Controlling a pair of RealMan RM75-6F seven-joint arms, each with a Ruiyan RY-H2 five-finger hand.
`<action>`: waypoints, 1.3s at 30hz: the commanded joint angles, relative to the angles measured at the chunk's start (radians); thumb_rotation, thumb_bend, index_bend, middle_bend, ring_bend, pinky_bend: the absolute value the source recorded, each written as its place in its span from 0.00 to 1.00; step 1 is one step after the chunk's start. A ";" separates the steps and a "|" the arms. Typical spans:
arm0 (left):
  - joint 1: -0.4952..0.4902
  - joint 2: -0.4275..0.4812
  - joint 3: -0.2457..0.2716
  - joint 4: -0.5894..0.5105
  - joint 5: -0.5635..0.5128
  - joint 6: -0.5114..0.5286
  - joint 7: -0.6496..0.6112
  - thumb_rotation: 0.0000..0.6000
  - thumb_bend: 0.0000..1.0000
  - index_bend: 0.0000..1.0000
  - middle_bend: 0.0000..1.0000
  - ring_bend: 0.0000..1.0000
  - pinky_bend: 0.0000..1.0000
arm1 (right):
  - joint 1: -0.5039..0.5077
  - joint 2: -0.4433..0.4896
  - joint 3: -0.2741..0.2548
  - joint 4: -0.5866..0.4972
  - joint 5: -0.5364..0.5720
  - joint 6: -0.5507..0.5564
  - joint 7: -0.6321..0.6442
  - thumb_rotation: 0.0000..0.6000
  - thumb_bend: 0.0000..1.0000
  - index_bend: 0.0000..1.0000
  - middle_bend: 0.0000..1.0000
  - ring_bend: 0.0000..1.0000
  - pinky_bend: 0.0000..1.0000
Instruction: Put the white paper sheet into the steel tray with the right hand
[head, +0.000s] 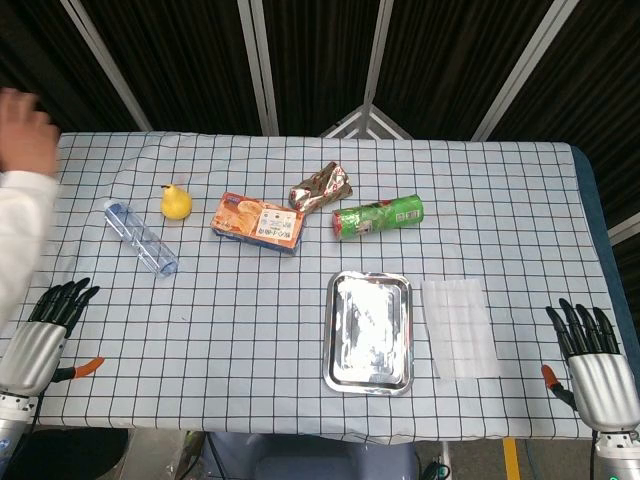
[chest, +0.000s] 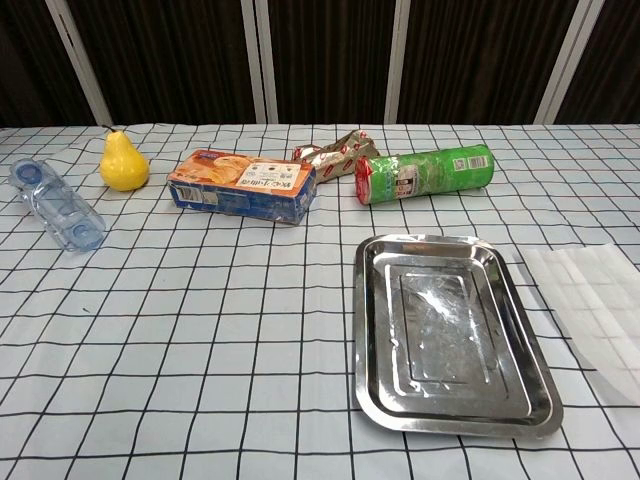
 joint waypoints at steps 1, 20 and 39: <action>0.000 0.000 0.000 0.000 0.000 0.000 0.000 1.00 0.00 0.00 0.00 0.00 0.00 | 0.000 0.000 0.000 0.000 -0.001 0.000 0.000 1.00 0.35 0.00 0.00 0.00 0.00; -0.003 -0.001 0.000 0.002 0.003 -0.003 -0.001 1.00 0.00 0.00 0.00 0.00 0.00 | 0.032 -0.051 -0.055 0.048 -0.129 -0.036 -0.038 1.00 0.35 0.07 0.00 0.00 0.00; -0.012 0.000 0.005 0.010 0.038 0.008 -0.039 1.00 0.00 0.00 0.00 0.00 0.00 | 0.080 -0.224 -0.048 0.145 -0.027 -0.222 -0.212 1.00 0.35 0.07 0.00 0.00 0.00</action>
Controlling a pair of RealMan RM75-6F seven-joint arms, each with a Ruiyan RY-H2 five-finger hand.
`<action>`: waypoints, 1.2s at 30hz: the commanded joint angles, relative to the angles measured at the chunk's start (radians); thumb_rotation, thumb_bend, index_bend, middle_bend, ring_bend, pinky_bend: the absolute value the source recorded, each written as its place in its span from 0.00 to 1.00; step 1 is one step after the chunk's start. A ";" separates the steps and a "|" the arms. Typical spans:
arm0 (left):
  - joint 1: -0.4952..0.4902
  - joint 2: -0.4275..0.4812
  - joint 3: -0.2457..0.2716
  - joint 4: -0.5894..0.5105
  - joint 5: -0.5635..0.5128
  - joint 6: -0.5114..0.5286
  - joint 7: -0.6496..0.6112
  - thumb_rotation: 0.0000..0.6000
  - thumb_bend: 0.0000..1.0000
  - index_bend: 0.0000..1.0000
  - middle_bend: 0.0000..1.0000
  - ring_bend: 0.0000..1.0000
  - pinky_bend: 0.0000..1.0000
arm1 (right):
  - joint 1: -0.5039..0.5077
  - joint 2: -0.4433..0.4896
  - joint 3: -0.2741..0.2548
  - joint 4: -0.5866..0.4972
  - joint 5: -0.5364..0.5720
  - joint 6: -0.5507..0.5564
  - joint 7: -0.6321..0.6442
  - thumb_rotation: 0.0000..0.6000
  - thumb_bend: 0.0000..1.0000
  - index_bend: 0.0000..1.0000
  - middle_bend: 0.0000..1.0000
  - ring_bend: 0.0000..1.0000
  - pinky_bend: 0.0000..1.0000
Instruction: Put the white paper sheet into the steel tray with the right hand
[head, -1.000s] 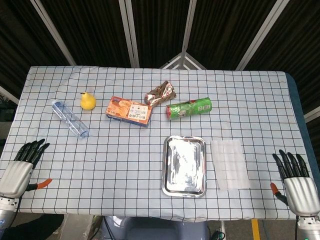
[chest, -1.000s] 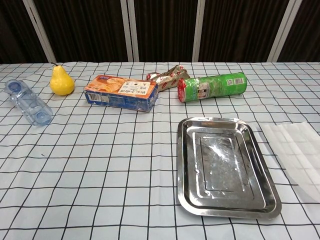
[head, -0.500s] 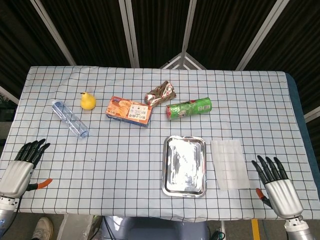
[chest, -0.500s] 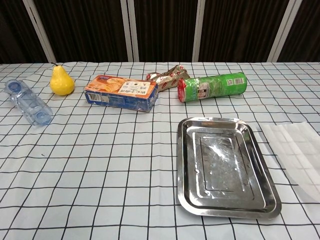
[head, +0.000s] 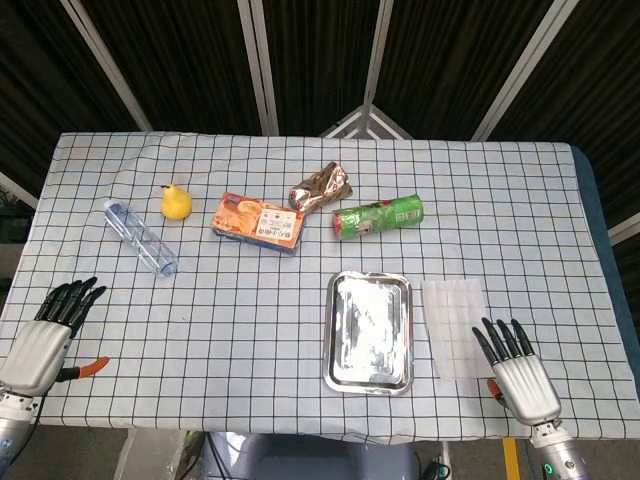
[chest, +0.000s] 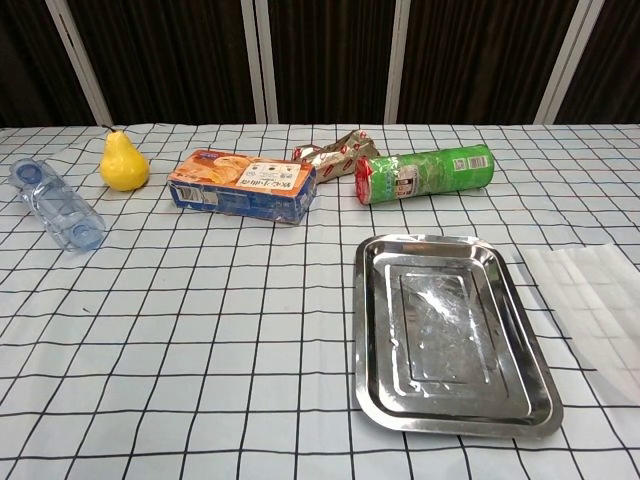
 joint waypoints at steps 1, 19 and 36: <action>-0.001 0.005 0.001 -0.006 -0.001 -0.001 -0.010 1.00 0.00 0.00 0.00 0.00 0.00 | 0.005 -0.020 0.001 0.010 0.015 -0.016 -0.013 1.00 0.35 0.07 0.00 0.00 0.00; 0.000 0.013 -0.001 -0.021 -0.014 -0.003 -0.021 1.00 0.00 0.00 0.00 0.00 0.00 | 0.016 -0.075 -0.002 0.062 0.080 -0.073 -0.062 1.00 0.35 0.07 0.00 0.00 0.00; -0.006 0.025 0.001 -0.043 -0.021 -0.020 -0.012 1.00 0.00 0.00 0.00 0.00 0.00 | 0.028 -0.083 0.015 0.104 0.142 -0.103 -0.070 1.00 0.35 0.07 0.00 0.00 0.00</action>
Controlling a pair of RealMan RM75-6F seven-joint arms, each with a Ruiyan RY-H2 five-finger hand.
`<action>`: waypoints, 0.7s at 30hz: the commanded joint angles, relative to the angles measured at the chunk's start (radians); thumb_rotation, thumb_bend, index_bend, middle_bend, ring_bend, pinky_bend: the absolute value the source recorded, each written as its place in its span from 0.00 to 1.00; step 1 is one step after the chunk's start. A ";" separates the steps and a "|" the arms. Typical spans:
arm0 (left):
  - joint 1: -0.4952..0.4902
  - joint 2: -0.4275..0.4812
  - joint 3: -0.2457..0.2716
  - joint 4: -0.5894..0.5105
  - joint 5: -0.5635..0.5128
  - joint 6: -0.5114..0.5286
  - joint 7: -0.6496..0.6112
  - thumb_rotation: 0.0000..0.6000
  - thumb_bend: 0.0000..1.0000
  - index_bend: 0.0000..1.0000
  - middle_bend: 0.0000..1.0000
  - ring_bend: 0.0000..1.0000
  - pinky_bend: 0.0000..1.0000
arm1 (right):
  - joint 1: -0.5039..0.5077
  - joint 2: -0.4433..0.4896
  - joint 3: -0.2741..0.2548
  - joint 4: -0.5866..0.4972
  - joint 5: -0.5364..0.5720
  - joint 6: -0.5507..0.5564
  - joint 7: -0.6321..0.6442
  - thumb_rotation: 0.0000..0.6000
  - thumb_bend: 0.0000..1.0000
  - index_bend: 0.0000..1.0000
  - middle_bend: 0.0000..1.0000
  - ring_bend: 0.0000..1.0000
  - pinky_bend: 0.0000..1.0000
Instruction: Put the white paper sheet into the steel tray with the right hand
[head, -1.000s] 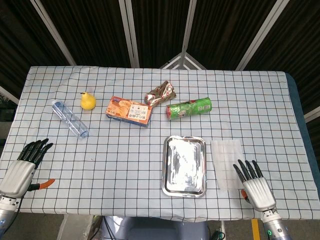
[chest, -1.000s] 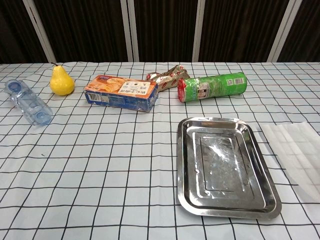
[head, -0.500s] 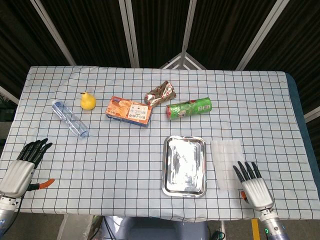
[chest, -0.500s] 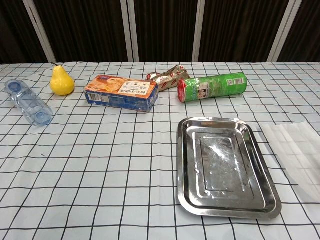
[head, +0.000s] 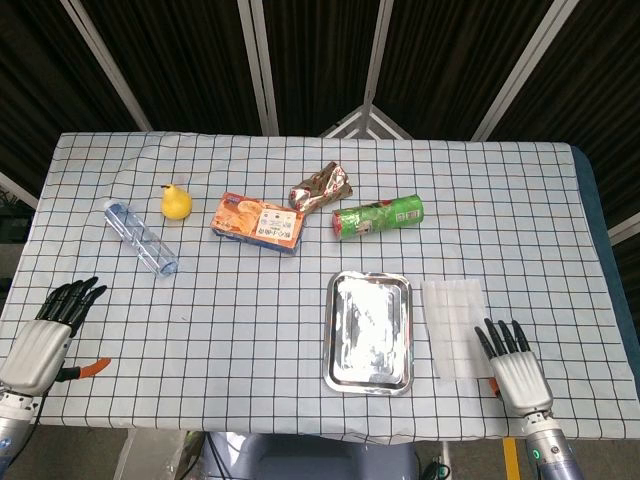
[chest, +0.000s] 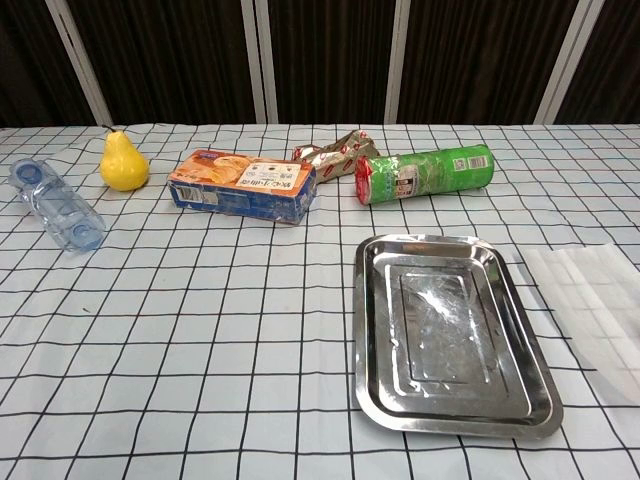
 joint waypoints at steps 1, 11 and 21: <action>0.000 0.000 0.000 0.001 -0.002 -0.002 -0.003 1.00 0.00 0.00 0.00 0.00 0.00 | 0.001 0.002 0.001 0.005 0.008 -0.004 -0.007 1.00 0.35 0.07 0.00 0.00 0.00; 0.003 0.001 0.003 0.000 0.002 0.002 0.002 1.00 0.00 0.00 0.00 0.00 0.00 | 0.005 -0.004 0.009 0.015 0.030 -0.005 -0.019 1.00 0.35 0.07 0.00 0.00 0.00; 0.003 -0.002 0.003 0.001 0.001 0.001 0.010 1.00 0.00 0.00 0.00 0.00 0.00 | 0.026 -0.024 0.014 0.030 0.019 -0.004 0.021 1.00 0.35 0.15 0.00 0.00 0.00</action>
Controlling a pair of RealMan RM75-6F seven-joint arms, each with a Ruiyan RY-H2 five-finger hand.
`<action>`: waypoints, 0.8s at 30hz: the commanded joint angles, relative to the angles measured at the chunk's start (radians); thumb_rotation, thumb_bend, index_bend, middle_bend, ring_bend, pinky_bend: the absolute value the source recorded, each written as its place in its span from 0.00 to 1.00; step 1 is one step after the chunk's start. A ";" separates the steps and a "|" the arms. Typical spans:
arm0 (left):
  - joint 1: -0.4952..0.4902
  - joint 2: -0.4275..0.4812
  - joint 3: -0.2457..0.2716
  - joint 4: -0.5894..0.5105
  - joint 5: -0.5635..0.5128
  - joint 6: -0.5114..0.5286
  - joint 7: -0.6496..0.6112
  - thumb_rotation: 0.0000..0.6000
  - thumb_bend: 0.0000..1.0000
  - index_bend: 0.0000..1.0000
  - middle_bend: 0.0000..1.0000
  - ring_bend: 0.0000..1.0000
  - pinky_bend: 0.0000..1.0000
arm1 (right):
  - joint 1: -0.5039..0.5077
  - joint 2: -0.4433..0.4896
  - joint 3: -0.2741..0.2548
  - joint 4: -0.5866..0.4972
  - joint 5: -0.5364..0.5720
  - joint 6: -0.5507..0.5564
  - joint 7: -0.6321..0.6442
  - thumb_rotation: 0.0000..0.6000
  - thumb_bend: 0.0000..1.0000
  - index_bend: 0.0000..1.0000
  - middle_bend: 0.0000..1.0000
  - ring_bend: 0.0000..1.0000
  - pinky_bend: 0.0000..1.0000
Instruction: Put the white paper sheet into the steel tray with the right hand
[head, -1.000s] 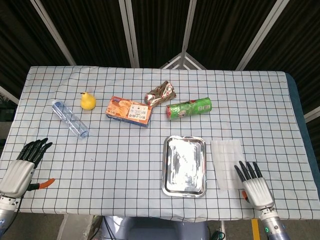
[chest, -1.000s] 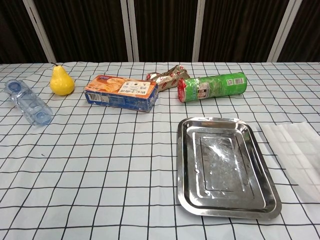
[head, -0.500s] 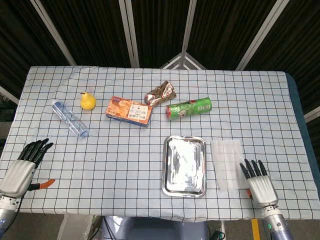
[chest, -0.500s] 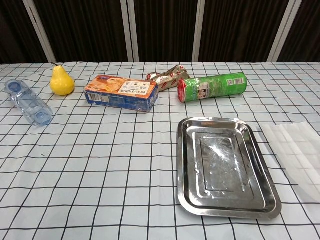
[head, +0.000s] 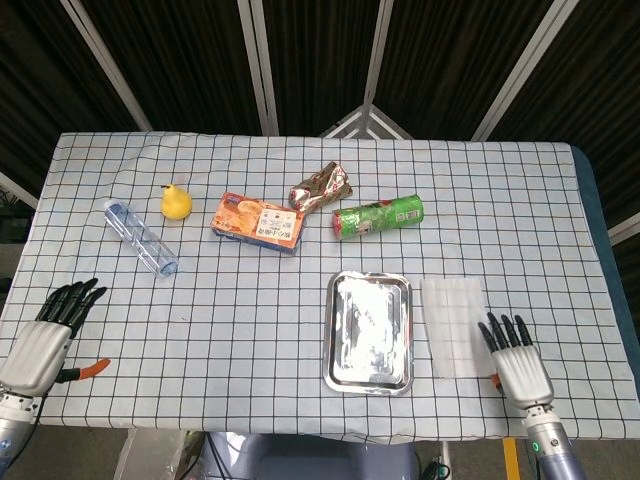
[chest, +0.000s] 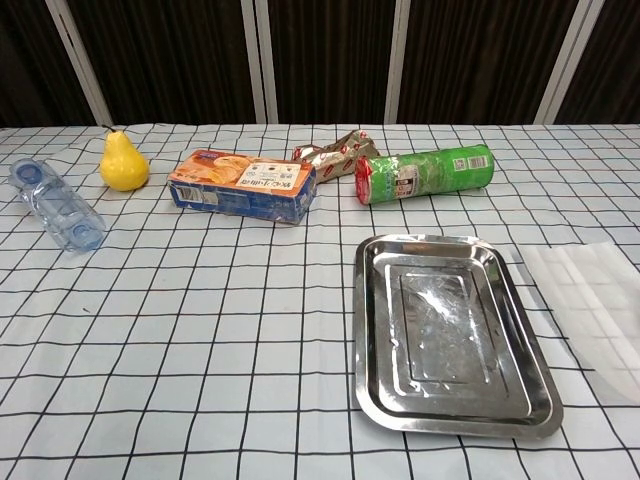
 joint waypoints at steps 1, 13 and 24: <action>-0.001 0.000 0.000 0.001 -0.001 -0.001 -0.001 1.00 0.00 0.00 0.00 0.00 0.00 | 0.006 -0.011 -0.002 0.013 -0.007 -0.001 0.012 1.00 0.35 0.16 0.01 0.00 0.00; -0.001 -0.001 -0.003 0.007 -0.008 -0.003 -0.010 1.00 0.00 0.00 0.00 0.00 0.00 | 0.017 -0.045 -0.019 0.068 -0.038 0.011 0.059 1.00 0.43 0.40 0.10 0.00 0.00; -0.002 -0.003 -0.003 0.009 -0.011 -0.007 -0.013 1.00 0.00 0.00 0.00 0.00 0.00 | 0.019 -0.053 -0.029 0.100 -0.072 0.050 0.118 1.00 0.57 0.64 0.18 0.00 0.00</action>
